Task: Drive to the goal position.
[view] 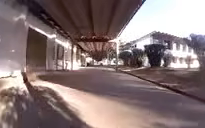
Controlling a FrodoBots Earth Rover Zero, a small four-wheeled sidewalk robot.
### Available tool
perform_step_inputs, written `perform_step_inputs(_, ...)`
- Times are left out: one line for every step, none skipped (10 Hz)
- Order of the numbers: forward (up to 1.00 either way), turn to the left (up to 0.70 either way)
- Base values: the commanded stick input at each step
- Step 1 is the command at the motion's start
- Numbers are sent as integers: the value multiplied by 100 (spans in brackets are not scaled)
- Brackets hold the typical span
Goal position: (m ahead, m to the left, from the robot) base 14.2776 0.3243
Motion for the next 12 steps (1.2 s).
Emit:
perform_step_inputs(85, 0)
perform_step_inputs(85, 0)
perform_step_inputs(85, 0)
perform_step_inputs(85, 0)
perform_step_inputs(85, 0)
perform_step_inputs(85, 0)
perform_step_inputs(85, 0)
perform_step_inputs(85, 0)
perform_step_inputs(85, 0)
perform_step_inputs(85, 0)
perform_step_inputs(85, 0)
perform_step_inputs(85, 0)
